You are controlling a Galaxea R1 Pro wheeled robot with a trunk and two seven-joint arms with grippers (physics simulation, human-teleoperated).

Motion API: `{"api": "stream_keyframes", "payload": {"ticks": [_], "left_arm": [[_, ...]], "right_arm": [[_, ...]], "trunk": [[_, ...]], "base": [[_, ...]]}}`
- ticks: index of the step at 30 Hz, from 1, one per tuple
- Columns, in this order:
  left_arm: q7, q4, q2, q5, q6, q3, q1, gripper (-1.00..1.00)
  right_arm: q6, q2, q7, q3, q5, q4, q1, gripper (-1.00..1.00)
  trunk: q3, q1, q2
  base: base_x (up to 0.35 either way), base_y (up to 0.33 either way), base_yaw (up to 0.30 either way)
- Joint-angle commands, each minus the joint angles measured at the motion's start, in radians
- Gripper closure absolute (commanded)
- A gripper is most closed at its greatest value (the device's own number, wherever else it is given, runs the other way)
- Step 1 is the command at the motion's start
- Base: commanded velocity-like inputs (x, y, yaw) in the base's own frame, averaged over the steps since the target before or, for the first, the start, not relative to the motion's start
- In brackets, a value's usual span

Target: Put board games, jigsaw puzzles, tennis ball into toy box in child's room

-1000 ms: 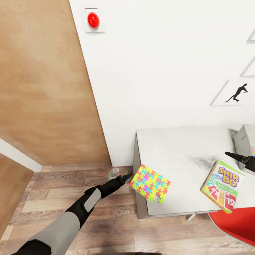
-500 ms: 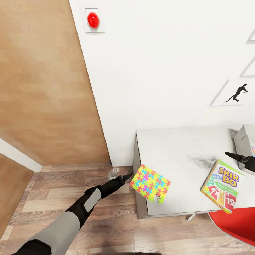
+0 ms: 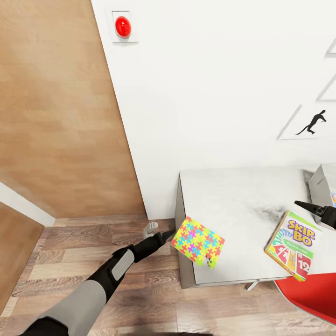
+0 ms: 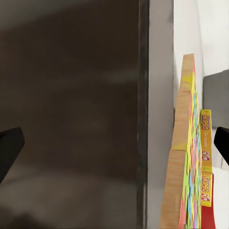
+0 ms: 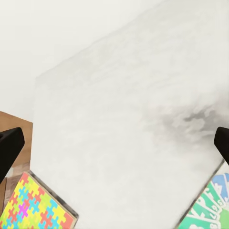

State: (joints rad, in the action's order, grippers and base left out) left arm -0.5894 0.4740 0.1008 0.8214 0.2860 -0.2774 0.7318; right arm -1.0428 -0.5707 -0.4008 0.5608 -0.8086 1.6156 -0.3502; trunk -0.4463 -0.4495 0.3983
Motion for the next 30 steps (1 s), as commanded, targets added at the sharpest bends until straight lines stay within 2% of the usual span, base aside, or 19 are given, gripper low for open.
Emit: {"api": "stream_keyframes", "payload": {"ticks": [1,16,30], "left_arm": [[-0.001,0.0,0.0,0.011,0.008,-0.002,0.001,-1.0],[0.003,-0.009,0.021,0.009,0.007,-0.003,-0.01,-1.0],[0.003,-0.012,0.029,0.007,0.006,-0.003,-0.015,-1.0]], "right_arm": [[-0.004,0.0,-0.01,0.001,0.009,0.0,-0.001,-1.0],[-0.004,0.003,-0.01,-0.002,0.009,0.0,-0.001,-1.0],[-0.004,0.003,-0.01,-0.002,0.009,0.0,-0.001,-1.0]], "trunk": [[-0.001,-0.001,0.002],[-0.001,-0.001,0.002],[-0.001,-0.001,0.002]], "base": [[0.0,0.0,0.0],[0.0,0.0,0.0],[0.0,0.0,0.0]]}}
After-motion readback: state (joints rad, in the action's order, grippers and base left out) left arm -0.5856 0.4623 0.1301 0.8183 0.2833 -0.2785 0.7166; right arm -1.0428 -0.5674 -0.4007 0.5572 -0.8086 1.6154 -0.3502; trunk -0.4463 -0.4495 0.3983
